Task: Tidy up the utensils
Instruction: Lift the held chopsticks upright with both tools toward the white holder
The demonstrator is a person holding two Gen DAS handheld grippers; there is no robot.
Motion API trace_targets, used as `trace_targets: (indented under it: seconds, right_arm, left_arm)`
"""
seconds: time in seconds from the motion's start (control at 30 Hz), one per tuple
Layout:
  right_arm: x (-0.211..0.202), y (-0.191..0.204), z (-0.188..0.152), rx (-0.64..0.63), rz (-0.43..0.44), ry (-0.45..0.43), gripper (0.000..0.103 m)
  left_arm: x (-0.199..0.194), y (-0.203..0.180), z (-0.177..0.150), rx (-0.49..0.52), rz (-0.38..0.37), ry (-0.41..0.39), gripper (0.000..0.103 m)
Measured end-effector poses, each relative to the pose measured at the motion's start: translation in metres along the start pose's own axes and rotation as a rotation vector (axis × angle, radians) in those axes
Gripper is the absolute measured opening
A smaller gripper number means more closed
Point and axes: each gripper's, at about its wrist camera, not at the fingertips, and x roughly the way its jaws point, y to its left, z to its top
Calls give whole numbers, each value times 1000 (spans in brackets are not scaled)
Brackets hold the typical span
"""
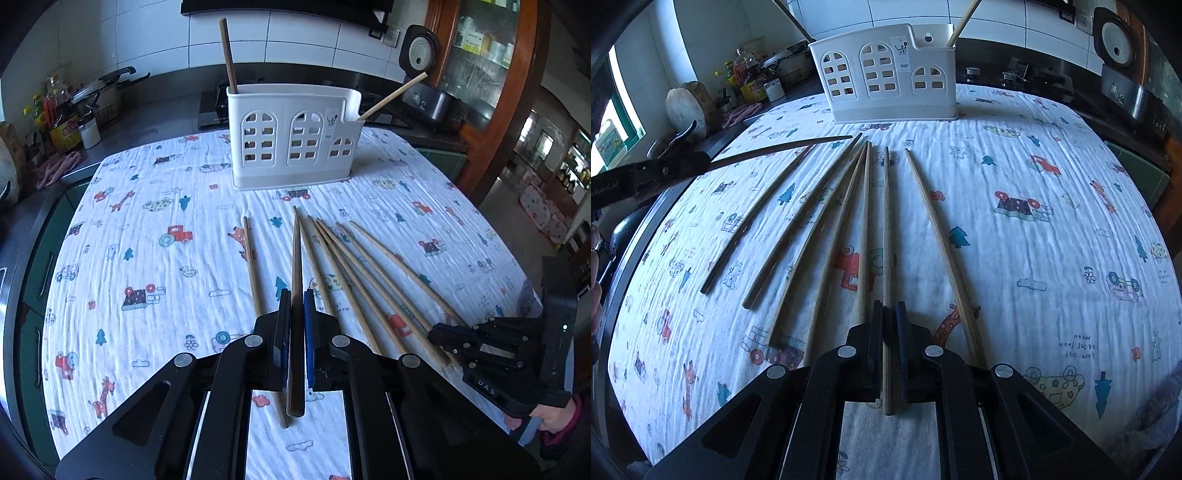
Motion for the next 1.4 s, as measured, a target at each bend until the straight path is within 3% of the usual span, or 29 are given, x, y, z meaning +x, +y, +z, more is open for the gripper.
trace_targets:
  seconds: [0.33, 0.57, 0.8, 1.17, 1.4]
  right_arm:
    - [-35, 1, 16, -30, -23, -87, 7]
    - [-64, 6, 48, -62, -26, -197, 7]
    - [-62, 8, 88, -74, -14, -259, 7]
    - [-51, 6, 147, -77, 29, -293, 7]
    - [-69, 5, 179, -110, 39, -314, 7]
  left_arm:
    - [-20, 6, 15, 3, -11, -28, 6]
    - [-24, 8, 23, 10, -22, -34, 6]
    - [-25, 11, 35, 26, -24, -44, 6]
    - [-24, 11, 62, 57, -34, -58, 6]
    - [-33, 17, 81, 58, -42, -68, 6]
